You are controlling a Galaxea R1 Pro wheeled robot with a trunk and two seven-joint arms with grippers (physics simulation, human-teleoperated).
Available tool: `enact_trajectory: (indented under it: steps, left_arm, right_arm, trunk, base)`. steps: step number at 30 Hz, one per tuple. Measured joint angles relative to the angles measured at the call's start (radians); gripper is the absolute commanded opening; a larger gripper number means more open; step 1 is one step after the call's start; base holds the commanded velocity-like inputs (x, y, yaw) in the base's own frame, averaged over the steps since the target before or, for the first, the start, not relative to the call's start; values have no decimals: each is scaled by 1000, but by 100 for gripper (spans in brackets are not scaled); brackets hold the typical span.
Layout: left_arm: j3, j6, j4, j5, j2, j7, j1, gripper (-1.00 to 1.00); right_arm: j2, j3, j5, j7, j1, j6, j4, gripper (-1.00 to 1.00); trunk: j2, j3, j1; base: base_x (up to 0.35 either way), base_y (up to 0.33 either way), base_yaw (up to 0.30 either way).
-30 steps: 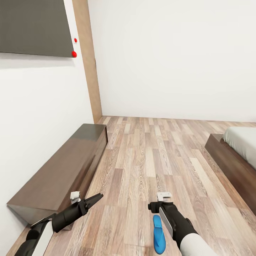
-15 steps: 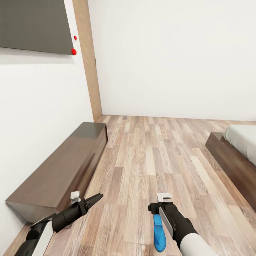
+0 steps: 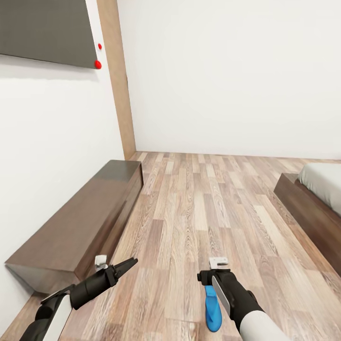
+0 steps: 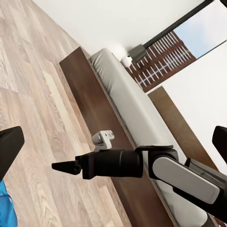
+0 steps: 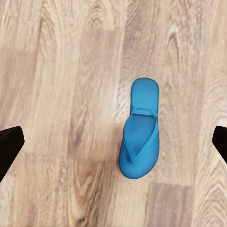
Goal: In the bedroom, move the book from the bed onto either nightstand, and place the two sandals side by side next to the bed.
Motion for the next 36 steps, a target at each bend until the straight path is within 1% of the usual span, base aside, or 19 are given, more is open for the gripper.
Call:
enact_trajectory:
  steps: [4,6,9,11,13,21,36]
  left_arm:
    - [2,1,0,1,0,-3,0,100]
    - [3,2,0,3,2,-5,0,100]
    - [4,3,1,6,3,-7,0,100]
    - [5,3,0,6,3,-8,0,100]
    - [5,3,0,7,3,-9,0,100]
    - [4,2,-1,3,3,-8,0,100]
    - [4,1,-1,2,3,-6,0,100]
  right_arm:
    - [0,0,2,-3,0,0,0,100]
    - [0,0,2,-20,0,0,0,100]
    - [0,0,2,-73,0,0,0,100]
    - [0,0,2,-141,0,0,-1,100]
    - [0,0,1,-165,0,-1,0,100]
    - [0,0,1,-181,0,-1,-1,100]
    - [0,0,0,-180,0,-1,0,100]
  trunk:
    - [-28,-13,15]
    - [-35,-16,19]
    - [-35,-16,19]
    - [-35,-16,19]
    - [-35,-16,19]
    - [-35,-16,19]
    - [-140,-63,77]
  base:
    - [0,0,0]
    - [0,0,0]
    - [0,0,0]
    - [0,0,0]
    - [0,0,0]
    - [0,0,0]
    - [0,0,0]
